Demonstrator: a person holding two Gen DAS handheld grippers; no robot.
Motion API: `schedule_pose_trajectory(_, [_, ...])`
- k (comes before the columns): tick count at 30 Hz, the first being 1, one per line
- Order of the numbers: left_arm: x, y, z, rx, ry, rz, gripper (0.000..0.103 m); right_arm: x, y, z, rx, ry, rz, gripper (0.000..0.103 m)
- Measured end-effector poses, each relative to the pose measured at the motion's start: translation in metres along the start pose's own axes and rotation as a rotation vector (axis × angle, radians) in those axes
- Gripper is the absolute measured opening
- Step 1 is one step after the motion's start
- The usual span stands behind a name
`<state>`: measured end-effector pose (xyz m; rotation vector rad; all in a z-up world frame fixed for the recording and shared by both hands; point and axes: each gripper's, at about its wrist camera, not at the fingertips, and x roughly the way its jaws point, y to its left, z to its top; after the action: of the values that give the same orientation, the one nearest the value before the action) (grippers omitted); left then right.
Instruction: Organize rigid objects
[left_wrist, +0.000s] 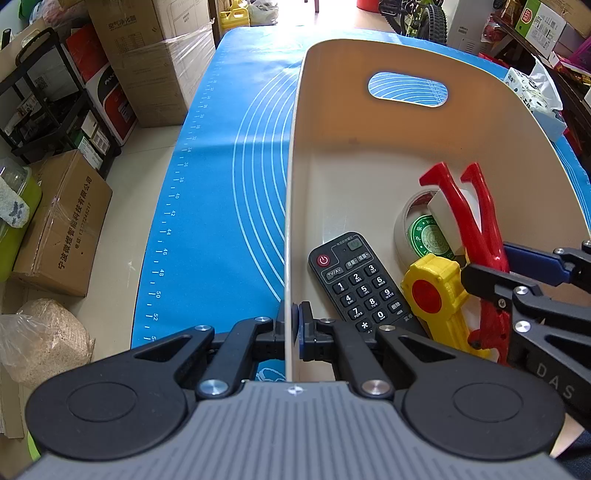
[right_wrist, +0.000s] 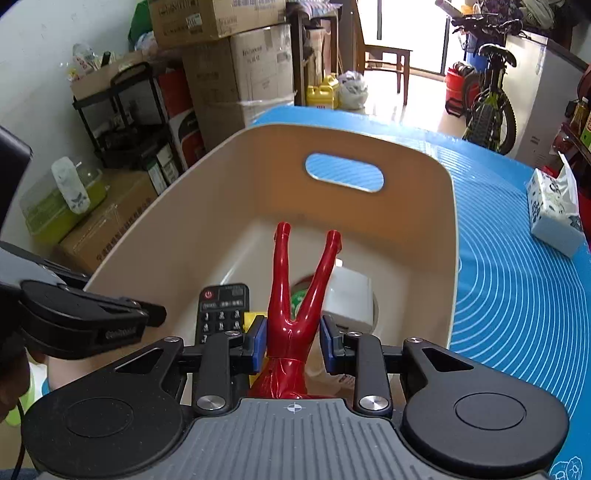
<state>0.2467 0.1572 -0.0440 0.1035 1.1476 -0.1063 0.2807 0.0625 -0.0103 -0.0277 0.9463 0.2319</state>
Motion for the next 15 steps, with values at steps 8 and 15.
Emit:
schedule_pose_trajectory(8, [-0.002, 0.0, 0.0, -0.004, -0.002, 0.007, 0.006, -0.014, -0.005, -0.005, 0.036, -0.032, 0.013, 0.053])
schedule_pose_trajectory(15, [-0.035, -0.008, 0.003, -0.009, -0.088, 0.065, 0.052, -0.052, -0.012, -0.002, 0.084, -0.142, -0.002, 0.079])
